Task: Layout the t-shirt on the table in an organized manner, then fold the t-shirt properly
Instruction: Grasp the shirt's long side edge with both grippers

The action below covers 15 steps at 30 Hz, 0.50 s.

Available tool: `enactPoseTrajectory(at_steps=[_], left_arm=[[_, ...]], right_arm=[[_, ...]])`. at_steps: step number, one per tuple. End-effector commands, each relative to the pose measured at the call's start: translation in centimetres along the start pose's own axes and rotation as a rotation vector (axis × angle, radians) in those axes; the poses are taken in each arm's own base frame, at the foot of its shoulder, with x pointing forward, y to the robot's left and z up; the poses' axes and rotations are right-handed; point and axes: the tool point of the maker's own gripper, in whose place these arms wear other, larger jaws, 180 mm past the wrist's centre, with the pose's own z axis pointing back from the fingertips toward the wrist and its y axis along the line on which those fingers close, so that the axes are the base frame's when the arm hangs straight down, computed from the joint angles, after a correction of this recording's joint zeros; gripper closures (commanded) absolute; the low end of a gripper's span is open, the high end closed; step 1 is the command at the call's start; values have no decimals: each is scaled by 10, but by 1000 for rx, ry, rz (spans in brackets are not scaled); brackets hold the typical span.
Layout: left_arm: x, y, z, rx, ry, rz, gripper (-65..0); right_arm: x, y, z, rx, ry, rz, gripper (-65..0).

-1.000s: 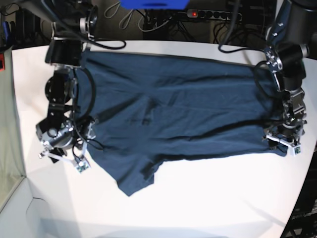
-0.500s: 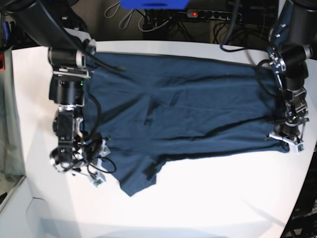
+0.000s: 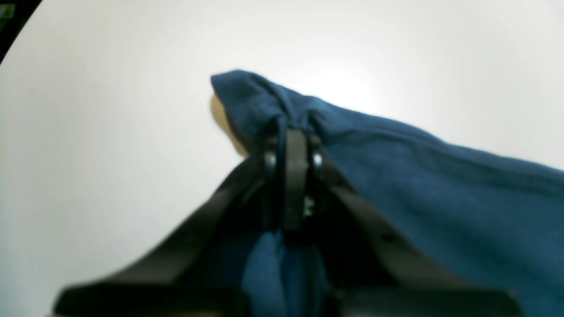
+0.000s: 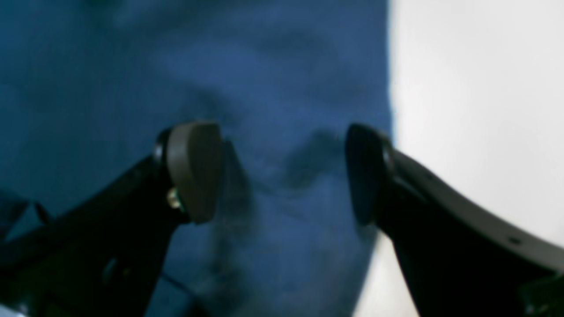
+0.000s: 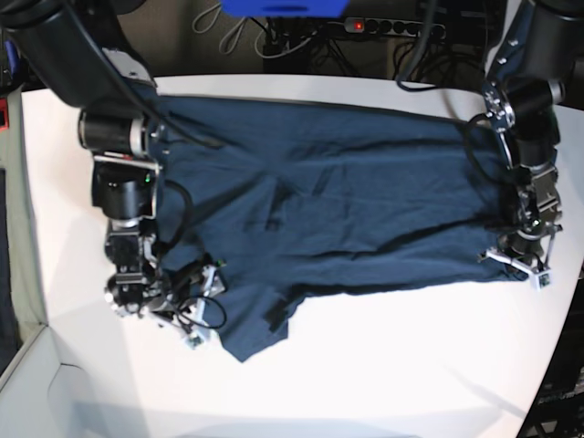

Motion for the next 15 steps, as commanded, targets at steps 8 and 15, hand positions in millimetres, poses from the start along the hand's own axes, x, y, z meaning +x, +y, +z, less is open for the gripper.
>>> enactPoseTrajectory(at_steps=[8, 15], left_arm=[[14, 10, 2, 12, -40, -4, 0], [12, 11, 2, 12, -37, -5, 0]], right_arm=[[20, -36, 18, -56, -85, -81, -444], [-13, -20, 6, -25, -59, -102, -444]])
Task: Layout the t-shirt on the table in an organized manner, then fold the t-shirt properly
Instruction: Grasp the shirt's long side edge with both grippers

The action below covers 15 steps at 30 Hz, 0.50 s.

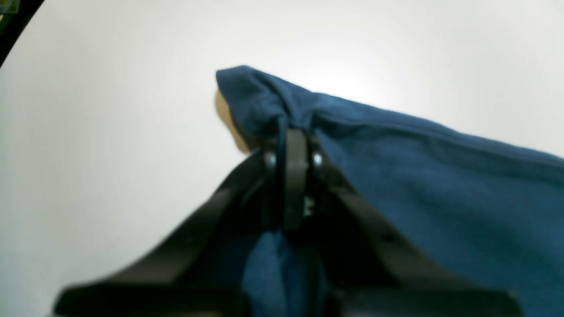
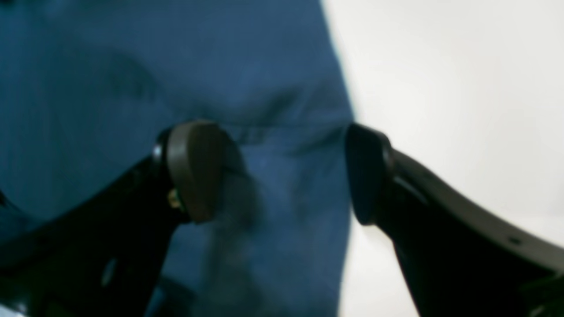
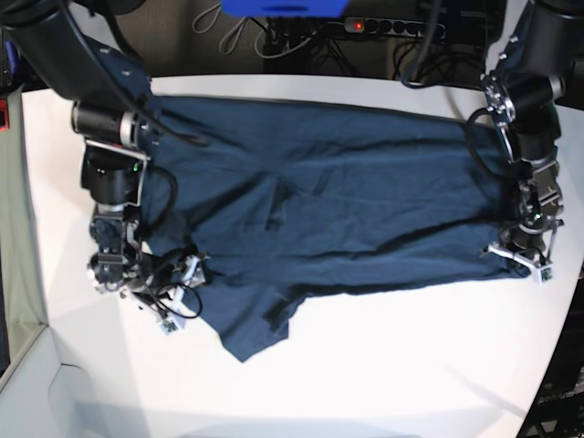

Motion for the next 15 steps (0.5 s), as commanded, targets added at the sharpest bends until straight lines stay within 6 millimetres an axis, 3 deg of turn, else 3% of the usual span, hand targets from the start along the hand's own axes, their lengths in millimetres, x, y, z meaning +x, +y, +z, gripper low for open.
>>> enactPoseTrajectory(at_steps=[1, 8, 11, 15], left_arm=[[19, 5, -1, 7, -34, -6, 0], [19, 5, -1, 7, -35, -6, 0], [23, 5, 0, 7, -46, -9, 0], [35, -5, 1, -6, -84, -15, 0]], right_arm=[[12, -6, 3, -7, -13, 4, -444], [-2, 2, -5, 24, 3, -19, -421], [-3, 3, -5, 24, 5, -15, -307], [-4, 3, -5, 24, 14, -13, -66]])
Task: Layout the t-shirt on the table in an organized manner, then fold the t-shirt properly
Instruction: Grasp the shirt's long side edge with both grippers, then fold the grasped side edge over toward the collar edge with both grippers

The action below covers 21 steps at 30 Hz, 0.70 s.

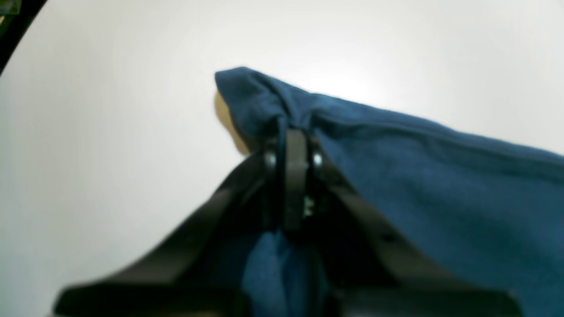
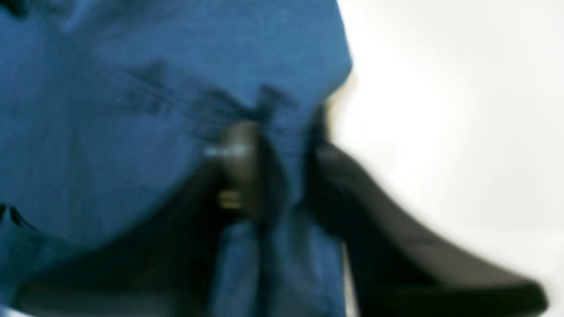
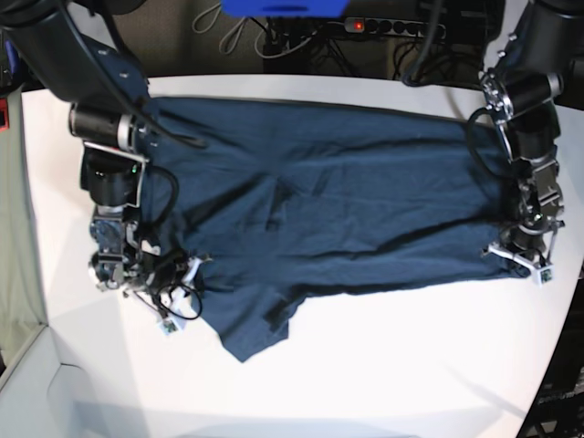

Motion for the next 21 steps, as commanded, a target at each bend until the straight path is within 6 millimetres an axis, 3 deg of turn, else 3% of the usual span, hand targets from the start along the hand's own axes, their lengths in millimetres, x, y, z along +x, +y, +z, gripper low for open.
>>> enactPoseTrajectory(at_steps=[1, 7, 9, 14, 18, 21], left_arm=[[29, 0, 0, 0, -79, 0, 0], [44, -11, 11, -15, -151, -30, 0], [48, -14, 14, -19, -170, -37, 0], [50, -13, 20, -19, -193, -41, 0], [52, -9, 23, -37, -218, 78, 0], [44, -2, 26, -36, -209, 108, 0]], right_arm=[[0, -1, 1, -2, 34, 17, -23], [5, -7, 4, -16, 21, 18, 0], [11, -23, 15, -62, 15, 37, 0], [19, -40, 45, -175, 9, 101, 0], [22, -37, 62, -230, -17, 137, 0], [17, -37, 75, -270, -13, 157, 0]])
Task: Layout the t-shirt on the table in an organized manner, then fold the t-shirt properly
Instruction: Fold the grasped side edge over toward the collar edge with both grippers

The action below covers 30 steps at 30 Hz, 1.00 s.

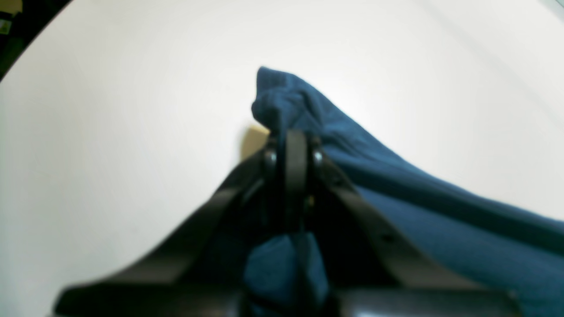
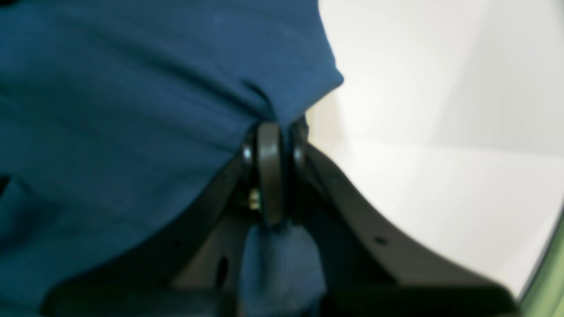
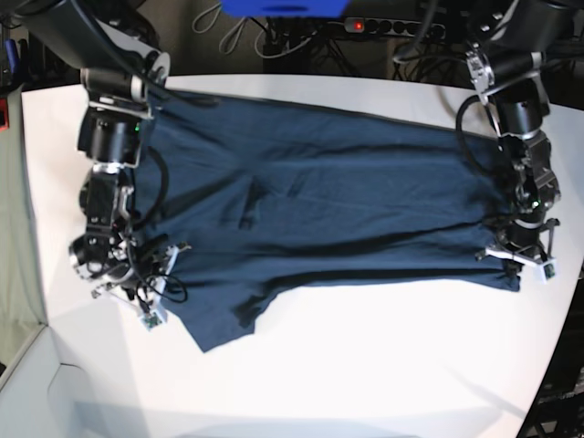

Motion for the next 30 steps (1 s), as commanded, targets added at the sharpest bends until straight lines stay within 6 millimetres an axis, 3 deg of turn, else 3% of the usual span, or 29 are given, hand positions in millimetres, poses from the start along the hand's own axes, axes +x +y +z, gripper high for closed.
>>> enactPoseTrajectory(at_steps=[1, 7, 13, 19, 25, 30], left_arm=[[28, 7, -1, 10, -75, 1, 0], [37, 4, 1, 4, -97, -1, 0], [42, -2, 19, -12, -146, -38, 0], [21, -7, 37, -26, -73, -74, 0], [14, -17, 58, -46, -66, -109, 0], [10, -3, 71, -17, -66, -110, 0]], right_arm=[[11, -17, 11, -49, -22, 17, 0], [5, -12, 36, -109, -10, 42, 0], [-3, -5, 56, -148, -26, 59, 0], [-14, 7, 75, -167, -37, 73, 0], [-32, 28, 88, -158, -30, 73, 0], [-46, 40, 99, -155, -19, 75, 0]])
